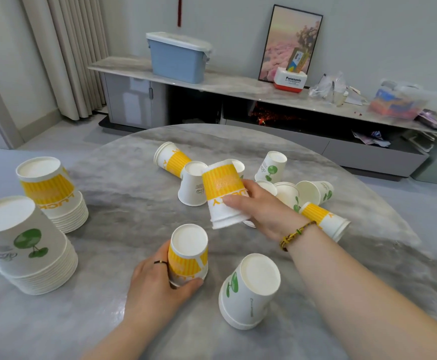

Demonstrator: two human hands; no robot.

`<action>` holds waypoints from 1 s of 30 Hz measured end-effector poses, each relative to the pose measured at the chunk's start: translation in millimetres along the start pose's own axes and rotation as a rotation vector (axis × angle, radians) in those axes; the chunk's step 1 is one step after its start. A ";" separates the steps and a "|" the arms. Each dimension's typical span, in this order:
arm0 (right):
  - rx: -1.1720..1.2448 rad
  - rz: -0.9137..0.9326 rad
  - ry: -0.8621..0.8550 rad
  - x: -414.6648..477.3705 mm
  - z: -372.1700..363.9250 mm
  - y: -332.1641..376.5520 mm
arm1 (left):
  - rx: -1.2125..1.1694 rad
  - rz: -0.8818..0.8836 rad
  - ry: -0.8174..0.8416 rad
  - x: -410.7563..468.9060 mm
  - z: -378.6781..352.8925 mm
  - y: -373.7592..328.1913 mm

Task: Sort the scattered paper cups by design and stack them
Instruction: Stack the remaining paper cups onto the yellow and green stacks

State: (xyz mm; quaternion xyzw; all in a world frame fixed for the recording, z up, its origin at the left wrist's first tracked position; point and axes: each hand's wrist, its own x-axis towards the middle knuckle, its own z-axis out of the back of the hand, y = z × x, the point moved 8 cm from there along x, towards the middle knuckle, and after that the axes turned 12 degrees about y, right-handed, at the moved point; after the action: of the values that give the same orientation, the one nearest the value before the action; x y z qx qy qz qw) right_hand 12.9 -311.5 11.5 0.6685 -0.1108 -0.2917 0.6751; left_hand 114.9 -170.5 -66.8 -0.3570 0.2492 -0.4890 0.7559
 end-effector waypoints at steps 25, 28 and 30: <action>-0.413 -0.009 0.120 -8.6 -17.5 15.0 | -0.527 -0.155 0.103 1.8 -7.5 -13.5; -0.445 0.148 -0.433 -23.1 43.3 32.6 | -0.503 -0.176 0.090 0.1 -5.3 -17.2; -0.637 0.125 -0.628 -30.7 59.6 30.8 | -0.488 -0.179 0.087 -1.9 -3.3 -20.8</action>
State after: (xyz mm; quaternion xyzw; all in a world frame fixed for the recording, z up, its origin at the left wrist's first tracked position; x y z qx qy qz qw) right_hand -36.5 -346.8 53.6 0.2984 -0.2550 -0.4587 0.7972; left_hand 100.1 -175.3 -52.5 -0.5281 0.3594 -0.4940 0.5899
